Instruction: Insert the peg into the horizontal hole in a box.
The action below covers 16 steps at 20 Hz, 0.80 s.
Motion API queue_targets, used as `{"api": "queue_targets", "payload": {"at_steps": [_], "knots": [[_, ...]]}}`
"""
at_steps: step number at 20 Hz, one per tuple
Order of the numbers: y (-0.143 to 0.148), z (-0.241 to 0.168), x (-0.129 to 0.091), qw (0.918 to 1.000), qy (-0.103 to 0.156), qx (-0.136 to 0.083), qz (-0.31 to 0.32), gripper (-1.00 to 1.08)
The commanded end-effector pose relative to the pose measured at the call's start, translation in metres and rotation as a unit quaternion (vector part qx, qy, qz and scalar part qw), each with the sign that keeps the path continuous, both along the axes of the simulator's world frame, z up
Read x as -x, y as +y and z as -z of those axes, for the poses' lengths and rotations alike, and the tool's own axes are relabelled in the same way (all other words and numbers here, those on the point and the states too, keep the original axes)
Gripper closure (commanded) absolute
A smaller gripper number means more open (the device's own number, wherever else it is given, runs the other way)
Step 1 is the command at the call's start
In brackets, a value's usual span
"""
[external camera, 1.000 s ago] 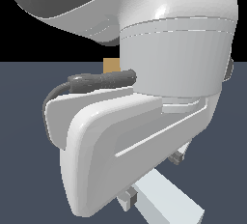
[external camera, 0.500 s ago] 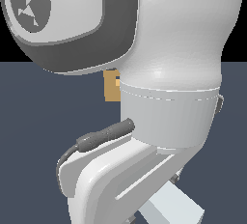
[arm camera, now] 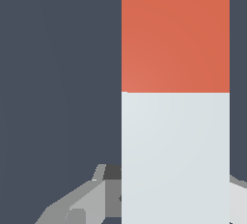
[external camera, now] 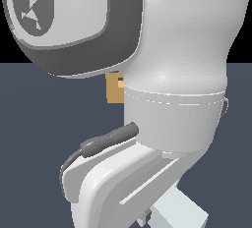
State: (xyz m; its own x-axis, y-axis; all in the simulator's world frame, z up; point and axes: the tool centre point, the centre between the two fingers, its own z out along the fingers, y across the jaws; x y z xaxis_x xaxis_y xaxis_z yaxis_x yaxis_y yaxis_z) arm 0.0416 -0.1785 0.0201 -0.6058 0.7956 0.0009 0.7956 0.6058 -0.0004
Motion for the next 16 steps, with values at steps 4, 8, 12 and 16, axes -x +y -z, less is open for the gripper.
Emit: {"api": "queue_targets", "payload": {"at_steps": [4, 8, 12, 16], "knots": [[0.001, 0.000, 0.000, 1.0000, 0.000, 0.000, 0.000, 1.08], [0.005, -0.001, 0.002, 1.0000, 0.000, 0.000, 0.004, 1.08], [0.015, -0.004, 0.006, 0.9999, 0.000, 0.000, 0.013, 1.08], [0.032, -0.009, 0.013, 0.9996, 0.000, 0.000, 0.029, 1.08]]}}
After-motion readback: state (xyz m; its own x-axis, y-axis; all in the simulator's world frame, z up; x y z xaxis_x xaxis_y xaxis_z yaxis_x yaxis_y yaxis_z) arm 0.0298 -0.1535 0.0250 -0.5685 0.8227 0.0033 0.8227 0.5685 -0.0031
